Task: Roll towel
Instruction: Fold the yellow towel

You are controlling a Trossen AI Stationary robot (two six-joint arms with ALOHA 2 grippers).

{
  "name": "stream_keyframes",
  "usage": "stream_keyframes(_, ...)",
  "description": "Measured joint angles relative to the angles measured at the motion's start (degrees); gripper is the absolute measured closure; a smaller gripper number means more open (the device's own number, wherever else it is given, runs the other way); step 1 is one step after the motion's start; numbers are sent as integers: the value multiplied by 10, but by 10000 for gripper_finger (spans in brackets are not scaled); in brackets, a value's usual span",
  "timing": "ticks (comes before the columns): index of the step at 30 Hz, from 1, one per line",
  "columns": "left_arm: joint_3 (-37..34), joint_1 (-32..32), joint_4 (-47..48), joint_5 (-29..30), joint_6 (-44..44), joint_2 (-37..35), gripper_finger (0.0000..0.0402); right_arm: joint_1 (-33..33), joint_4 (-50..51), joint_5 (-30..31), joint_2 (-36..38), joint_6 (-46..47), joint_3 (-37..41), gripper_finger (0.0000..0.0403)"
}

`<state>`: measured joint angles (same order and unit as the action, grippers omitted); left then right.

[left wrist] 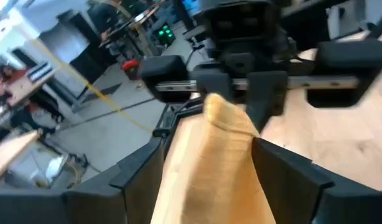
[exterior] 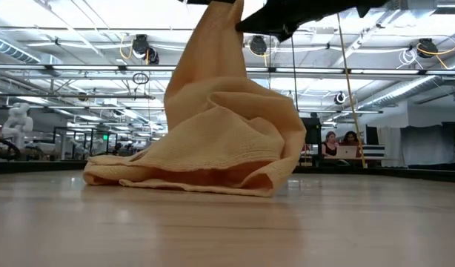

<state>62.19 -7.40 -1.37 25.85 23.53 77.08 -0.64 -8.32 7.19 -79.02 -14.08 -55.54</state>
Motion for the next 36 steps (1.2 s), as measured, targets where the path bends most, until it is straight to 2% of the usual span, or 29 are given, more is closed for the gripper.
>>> stream_keyframes(3,0,0,3,-1,14,0,168,0,63,30,0,-11,-29,403)
stream_keyframes(8,0,0,3,-1,28,0,205,0,146,34,0,-16,-71,403)
stream_keyframes(15,0,0,31,-1,28,0,265,0,158,33,0,-15,-76,403)
stream_keyframes(24,0,0,26,-3,27,0,391,0,161,33,0,-14,-76,402)
stream_keyframes(29,0,0,-26,-24,53,1,394,1,203,32,2,15,-77,386)
stream_keyframes(36,79,5,-47,-52,142,0,397,0,319,34,37,77,-75,299)
